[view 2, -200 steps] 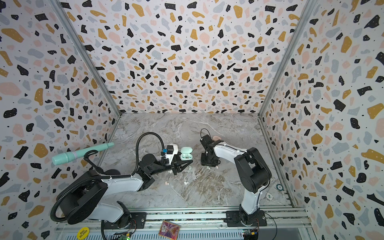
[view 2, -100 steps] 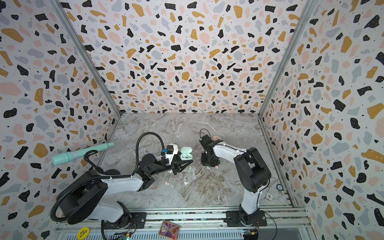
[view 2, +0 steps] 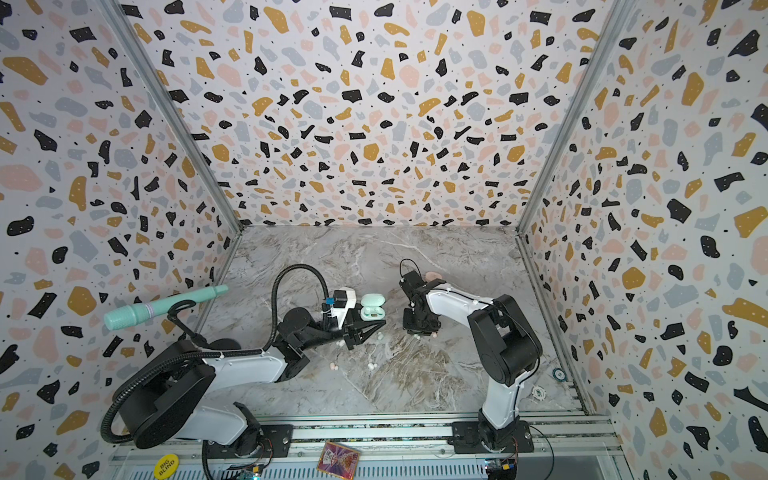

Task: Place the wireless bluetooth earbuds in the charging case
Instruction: 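Close the right gripper on the mint-green earbud and lift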

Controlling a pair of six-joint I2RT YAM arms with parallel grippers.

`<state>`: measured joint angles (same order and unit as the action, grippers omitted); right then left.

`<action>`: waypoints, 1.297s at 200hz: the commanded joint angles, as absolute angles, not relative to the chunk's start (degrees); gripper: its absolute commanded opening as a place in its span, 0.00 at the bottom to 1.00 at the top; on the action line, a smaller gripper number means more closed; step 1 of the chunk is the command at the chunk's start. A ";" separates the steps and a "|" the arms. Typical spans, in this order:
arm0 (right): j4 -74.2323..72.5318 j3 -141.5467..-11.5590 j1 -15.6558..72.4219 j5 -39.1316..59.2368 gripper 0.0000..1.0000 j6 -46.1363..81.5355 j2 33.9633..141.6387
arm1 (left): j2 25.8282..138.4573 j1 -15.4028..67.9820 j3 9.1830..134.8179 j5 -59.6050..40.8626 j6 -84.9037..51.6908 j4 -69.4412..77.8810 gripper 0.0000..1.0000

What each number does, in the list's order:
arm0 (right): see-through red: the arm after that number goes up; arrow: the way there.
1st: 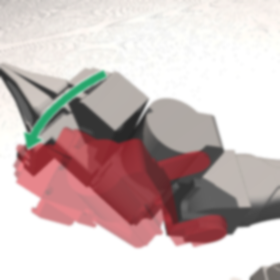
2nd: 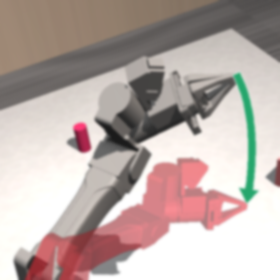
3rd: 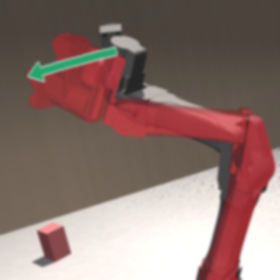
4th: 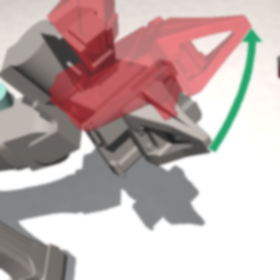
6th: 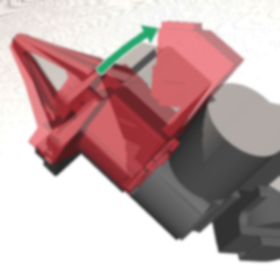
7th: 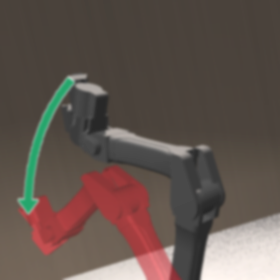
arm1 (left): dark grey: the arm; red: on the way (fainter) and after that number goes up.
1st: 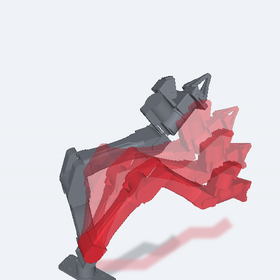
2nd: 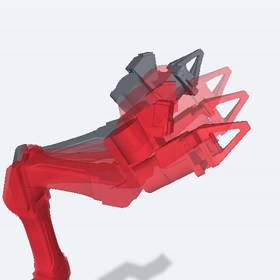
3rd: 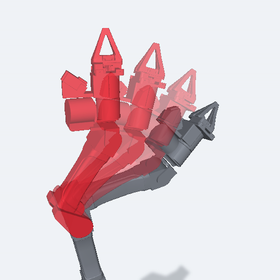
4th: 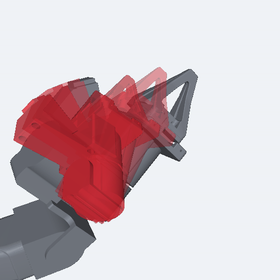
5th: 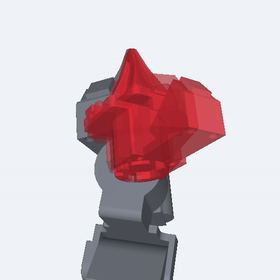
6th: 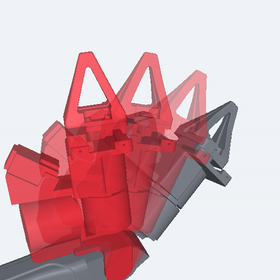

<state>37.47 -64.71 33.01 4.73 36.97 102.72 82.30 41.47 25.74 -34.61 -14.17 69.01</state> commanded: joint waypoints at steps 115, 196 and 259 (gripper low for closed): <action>39.65 -65.96 33.10 3.70 0.16 35.68 104.39 | 81.52 41.74 26.01 -34.85 -14.25 71.09 0.20; 38.50 -65.19 32.40 6.86 0.10 34.37 99.75 | 81.68 41.70 26.26 -35.34 -14.56 71.10 0.20; 38.36 -62.26 28.21 16.26 0.09 30.42 83.67 | 81.21 41.75 27.54 -36.45 -15.19 70.22 0.20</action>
<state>36.84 -62.28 30.11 11.90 33.28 90.98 82.30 41.47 25.78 -35.09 -14.61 67.96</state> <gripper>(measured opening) 0.162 0.429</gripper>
